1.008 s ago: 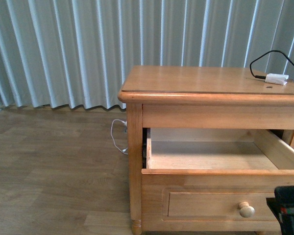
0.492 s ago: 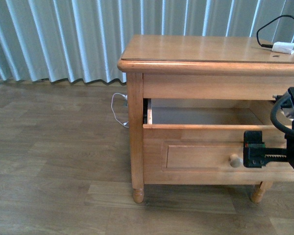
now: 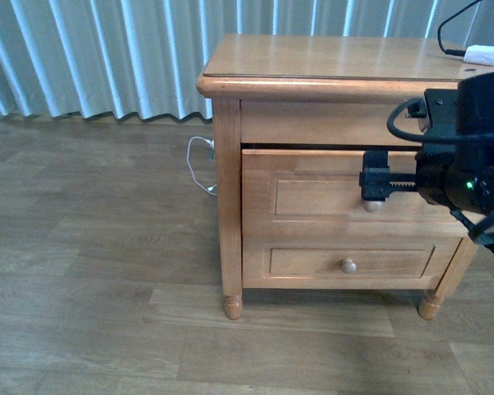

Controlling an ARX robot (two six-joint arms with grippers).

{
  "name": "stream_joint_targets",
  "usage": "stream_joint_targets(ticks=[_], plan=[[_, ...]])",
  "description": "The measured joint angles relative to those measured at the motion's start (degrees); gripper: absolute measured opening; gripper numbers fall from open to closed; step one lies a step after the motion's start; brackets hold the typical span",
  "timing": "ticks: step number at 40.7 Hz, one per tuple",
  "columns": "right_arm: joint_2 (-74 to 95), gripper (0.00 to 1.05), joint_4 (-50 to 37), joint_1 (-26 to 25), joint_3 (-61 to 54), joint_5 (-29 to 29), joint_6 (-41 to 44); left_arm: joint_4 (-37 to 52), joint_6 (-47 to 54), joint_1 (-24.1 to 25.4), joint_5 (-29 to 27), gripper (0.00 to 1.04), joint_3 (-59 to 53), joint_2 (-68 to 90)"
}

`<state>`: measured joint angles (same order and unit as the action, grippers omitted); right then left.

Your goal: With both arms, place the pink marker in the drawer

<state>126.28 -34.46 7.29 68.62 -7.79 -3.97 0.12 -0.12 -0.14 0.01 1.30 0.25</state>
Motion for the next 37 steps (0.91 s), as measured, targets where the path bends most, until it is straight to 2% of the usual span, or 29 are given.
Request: stream_joint_targets(ticks=[8,19,28,37], plan=[[2.9,0.96,3.8,0.0,6.6,-0.6,0.5,0.0,0.0,0.0,0.0,0.99,0.0,0.0],[2.4,0.96,2.9,0.0,5.0,-0.2,1.1,0.0,0.0,0.0,0.0,0.99,0.0,0.0],[-8.8,0.96,-1.4,0.0,-8.3,0.4,-0.3,0.0,0.0,0.0,0.0,0.99,0.0,0.0],[-22.3,0.96,-1.0,-0.3,-21.7,3.1,-1.8,0.0,0.0,0.0,0.0,0.99,0.0,0.0]])
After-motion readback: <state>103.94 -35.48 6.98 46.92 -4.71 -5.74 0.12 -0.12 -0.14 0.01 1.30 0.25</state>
